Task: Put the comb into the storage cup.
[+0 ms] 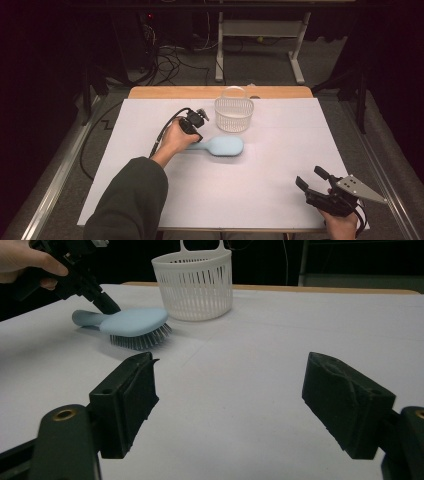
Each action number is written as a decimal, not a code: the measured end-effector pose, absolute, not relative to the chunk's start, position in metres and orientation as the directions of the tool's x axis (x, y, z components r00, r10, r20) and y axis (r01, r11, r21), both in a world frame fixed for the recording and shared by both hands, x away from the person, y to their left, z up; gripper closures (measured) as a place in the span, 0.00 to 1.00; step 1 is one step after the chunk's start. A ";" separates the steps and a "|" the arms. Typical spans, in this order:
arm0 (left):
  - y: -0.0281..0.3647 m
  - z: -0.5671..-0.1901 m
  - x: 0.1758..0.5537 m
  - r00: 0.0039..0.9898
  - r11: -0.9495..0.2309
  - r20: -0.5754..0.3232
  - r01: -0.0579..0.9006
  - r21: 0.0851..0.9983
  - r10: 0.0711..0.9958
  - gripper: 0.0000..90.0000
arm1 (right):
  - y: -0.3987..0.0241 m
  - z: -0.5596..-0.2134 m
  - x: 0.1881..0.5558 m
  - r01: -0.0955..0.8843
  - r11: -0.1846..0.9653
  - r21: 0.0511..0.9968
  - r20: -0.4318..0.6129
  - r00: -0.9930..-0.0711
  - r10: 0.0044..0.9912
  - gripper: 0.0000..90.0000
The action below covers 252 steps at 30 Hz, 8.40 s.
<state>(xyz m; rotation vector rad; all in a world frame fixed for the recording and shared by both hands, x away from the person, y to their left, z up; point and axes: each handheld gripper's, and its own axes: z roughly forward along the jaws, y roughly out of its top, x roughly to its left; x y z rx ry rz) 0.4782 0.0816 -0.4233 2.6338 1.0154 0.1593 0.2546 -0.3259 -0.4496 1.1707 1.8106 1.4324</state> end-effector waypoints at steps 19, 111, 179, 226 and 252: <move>0.091 -0.425 0.459 0.756 -0.698 -0.060 0.628 0.345 0.651 0.99 | -0.326 -0.450 0.255 0.296 0.055 0.954 0.096 -0.470 0.877 0.25; 0.068 -0.442 0.409 0.728 -0.635 -0.069 0.637 0.437 0.682 0.48 | -0.325 -0.449 0.254 0.292 0.054 0.955 0.095 -0.473 0.876 0.25; 0.105 -0.418 0.381 0.753 -0.579 -0.086 0.568 0.586 0.652 0.77 | -0.325 -0.450 0.254 0.298 0.047 0.953 0.103 -0.468 0.878 0.25; 0.154 -0.427 0.299 0.775 -0.496 -0.085 0.480 0.723 0.626 0.77 | -0.245 -0.437 0.256 0.248 0.077 0.966 0.102 -0.634 0.766 0.20; 0.126 -0.429 0.288 0.819 -0.505 -0.093 0.434 0.746 0.566 0.77 | -0.207 -0.440 0.264 0.288 0.059 0.956 0.169 -0.704 0.689 0.18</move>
